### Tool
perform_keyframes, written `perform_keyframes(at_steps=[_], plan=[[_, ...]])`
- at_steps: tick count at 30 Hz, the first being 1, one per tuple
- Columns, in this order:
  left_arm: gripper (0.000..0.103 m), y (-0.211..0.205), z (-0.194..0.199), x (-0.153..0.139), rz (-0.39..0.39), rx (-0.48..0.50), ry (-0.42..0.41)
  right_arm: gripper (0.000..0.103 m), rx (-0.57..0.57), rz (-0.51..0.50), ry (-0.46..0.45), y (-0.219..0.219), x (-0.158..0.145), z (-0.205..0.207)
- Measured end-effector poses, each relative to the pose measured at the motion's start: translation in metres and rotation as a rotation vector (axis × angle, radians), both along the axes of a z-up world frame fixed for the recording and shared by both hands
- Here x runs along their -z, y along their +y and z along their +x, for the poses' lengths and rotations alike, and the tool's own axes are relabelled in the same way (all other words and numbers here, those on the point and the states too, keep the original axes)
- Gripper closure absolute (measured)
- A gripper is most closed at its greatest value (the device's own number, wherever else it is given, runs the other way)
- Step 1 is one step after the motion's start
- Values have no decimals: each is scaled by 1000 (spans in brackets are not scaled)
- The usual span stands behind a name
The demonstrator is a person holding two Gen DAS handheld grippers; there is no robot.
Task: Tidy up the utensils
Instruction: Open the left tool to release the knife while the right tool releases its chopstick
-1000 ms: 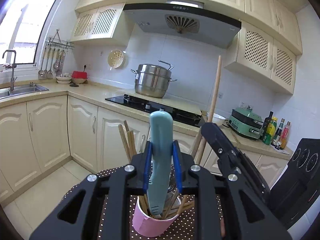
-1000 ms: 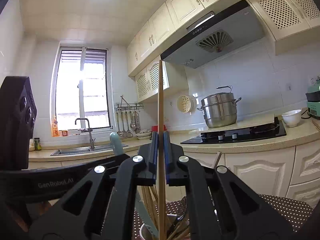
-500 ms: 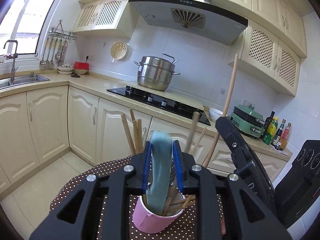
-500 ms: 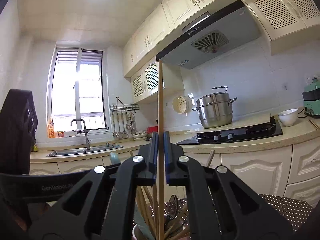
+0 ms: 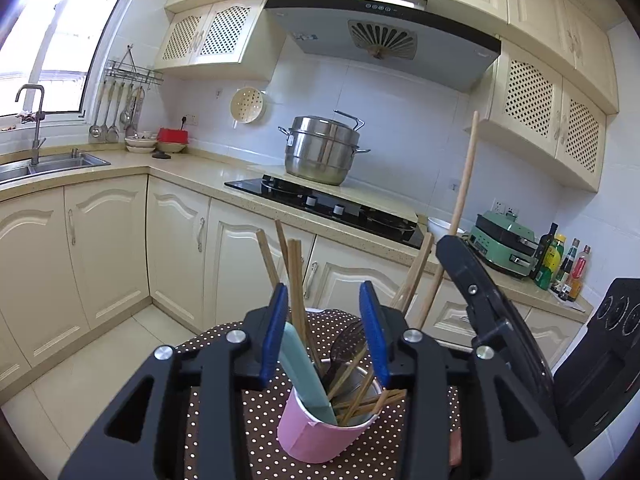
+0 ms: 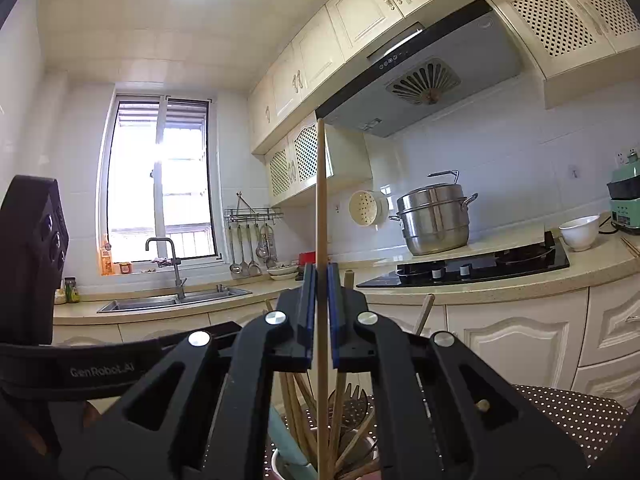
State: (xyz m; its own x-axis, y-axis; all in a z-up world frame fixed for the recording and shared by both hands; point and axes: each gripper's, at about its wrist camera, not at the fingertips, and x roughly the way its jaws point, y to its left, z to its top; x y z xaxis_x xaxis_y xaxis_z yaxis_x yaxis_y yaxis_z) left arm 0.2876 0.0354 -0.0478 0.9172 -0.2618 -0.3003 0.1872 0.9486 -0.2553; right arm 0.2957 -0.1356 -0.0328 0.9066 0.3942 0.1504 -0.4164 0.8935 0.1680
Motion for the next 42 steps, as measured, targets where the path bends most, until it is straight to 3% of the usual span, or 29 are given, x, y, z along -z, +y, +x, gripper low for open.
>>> perform_keyframes(at_steps=[17, 18, 22, 27, 36, 42], plan=[[64, -2, 2, 4, 13, -11, 18, 95, -5, 6, 20, -1, -2, 0], [64, -2, 2, 3, 14, -12, 18, 92, -6, 6, 24, -1, -2, 1], [63, -3, -1, -1, 31, -23, 10, 64, -21, 23, 37, -3, -4, 2], [61, 1, -10, -8, 43, -43, -9, 51, -8, 12, 8, -3, -14, -6], [52, 3, -45, -25, 73, -85, -53, 38, 21, -14, -57, -9, -47, -36], [44, 5, -78, -26, 84, -121, -68, 31, 74, -102, -72, -10, -60, -67]])
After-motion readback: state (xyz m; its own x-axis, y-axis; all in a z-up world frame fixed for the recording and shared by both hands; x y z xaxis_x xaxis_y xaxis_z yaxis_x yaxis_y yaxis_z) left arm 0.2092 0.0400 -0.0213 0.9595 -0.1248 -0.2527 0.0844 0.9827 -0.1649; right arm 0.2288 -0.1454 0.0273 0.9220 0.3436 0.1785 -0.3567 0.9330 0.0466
